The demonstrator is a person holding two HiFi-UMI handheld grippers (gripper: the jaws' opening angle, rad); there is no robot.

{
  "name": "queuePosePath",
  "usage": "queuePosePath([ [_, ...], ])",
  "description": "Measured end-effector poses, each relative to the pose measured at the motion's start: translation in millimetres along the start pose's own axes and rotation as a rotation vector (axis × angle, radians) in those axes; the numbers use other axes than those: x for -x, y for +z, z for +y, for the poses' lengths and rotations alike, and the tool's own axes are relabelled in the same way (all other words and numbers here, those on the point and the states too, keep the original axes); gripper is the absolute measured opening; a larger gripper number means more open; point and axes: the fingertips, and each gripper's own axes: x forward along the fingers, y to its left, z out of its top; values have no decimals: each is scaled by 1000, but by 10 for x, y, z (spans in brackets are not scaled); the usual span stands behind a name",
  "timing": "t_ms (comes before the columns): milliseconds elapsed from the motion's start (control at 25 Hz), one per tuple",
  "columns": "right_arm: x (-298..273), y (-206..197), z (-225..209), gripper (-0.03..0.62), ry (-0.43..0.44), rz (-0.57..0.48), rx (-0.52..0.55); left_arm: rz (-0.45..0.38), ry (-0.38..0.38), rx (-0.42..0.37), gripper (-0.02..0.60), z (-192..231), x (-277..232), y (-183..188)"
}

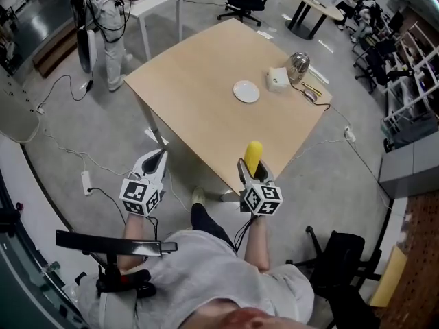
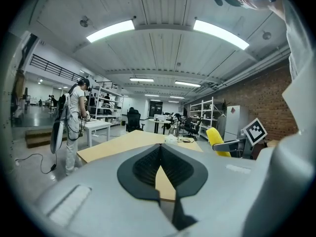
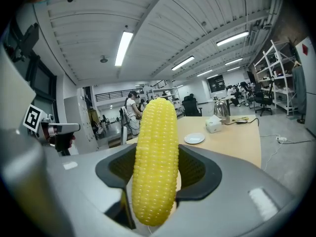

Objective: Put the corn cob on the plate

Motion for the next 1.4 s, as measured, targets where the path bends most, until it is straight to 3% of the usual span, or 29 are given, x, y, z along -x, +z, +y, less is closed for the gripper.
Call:
queuePosePath([
  [720, -1164, 445, -699, 250, -18, 35, 14, 0, -20, -3, 20, 493, -1373, 281],
  [1400, -1784, 612, -1155, 250, -22, 54, 71, 28, 22, -9, 20, 681, -1761, 231],
])
